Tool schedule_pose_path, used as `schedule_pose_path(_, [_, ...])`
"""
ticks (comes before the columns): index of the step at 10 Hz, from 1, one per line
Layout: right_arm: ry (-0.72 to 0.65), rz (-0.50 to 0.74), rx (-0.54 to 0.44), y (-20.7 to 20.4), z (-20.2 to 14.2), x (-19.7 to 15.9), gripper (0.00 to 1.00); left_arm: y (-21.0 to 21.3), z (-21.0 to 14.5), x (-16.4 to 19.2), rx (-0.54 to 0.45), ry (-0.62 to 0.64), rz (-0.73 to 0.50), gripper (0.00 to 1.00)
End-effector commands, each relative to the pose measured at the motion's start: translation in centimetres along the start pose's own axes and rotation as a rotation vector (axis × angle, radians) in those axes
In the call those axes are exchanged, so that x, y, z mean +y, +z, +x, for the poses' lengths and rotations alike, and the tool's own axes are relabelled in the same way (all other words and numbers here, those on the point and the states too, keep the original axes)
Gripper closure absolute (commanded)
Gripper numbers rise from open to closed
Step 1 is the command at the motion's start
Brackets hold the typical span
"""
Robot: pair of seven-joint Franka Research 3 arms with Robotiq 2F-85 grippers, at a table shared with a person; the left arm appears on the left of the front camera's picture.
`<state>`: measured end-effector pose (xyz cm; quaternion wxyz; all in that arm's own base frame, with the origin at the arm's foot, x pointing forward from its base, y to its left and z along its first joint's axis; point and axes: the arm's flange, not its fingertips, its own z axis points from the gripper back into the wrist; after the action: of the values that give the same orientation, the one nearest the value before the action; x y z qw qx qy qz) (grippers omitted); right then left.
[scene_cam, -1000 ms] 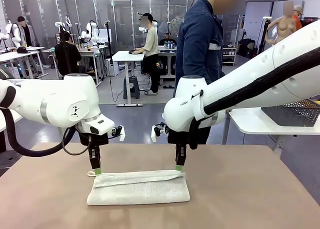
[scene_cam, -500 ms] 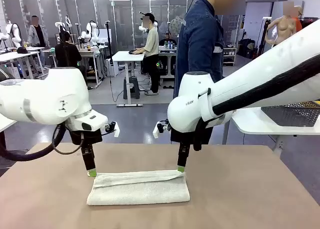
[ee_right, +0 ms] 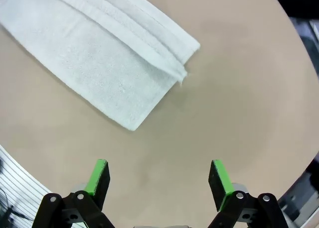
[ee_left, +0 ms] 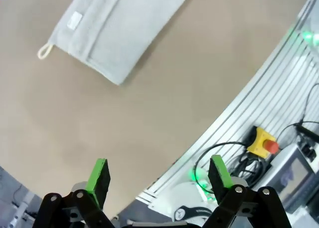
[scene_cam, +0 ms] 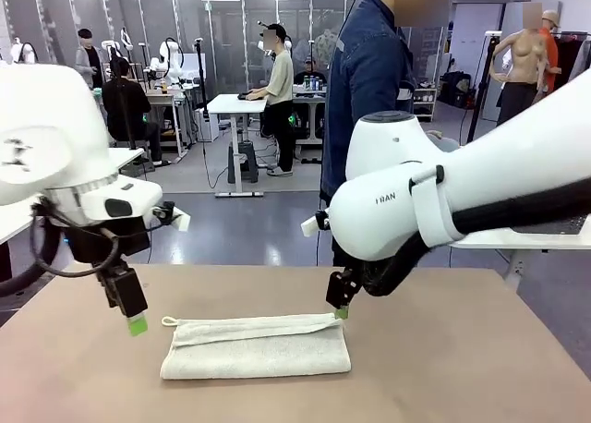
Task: Fold the towels and place them in the basket.
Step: When a person lays out a Towel with hook on the table, fold it in half twice.
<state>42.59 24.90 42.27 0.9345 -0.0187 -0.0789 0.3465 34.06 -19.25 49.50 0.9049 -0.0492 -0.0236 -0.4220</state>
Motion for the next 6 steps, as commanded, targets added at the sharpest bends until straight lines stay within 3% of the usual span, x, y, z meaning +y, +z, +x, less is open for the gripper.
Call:
schedule_pose_path(1, [-0.085, 0.034, -0.057, -1.3, -0.9, 1.1, 0.00, 1.0, -2.7, -2.6, -0.031, 0.016, 0.005, 0.00])
schedule_pose_path(2, [-0.111, 0.045, -0.098, -1.5, -1.4, 0.6, 0.00, 0.8, -3.4, -3.0, -0.029, -0.005, 0.002, 0.00])
schedule_pose_path(3, [-0.051, 0.009, -0.007, -0.3, -0.6, 0.6, 0.00, 1.2, -1.4, -1.6, -0.021, 0.016, 0.017, 0.00])
schedule_pose_path(6, [-0.051, 0.009, -0.007, -0.3, -0.6, 0.6, 0.00, 1.2, -1.4, -1.6, -0.021, 0.016, 0.017, 0.00])
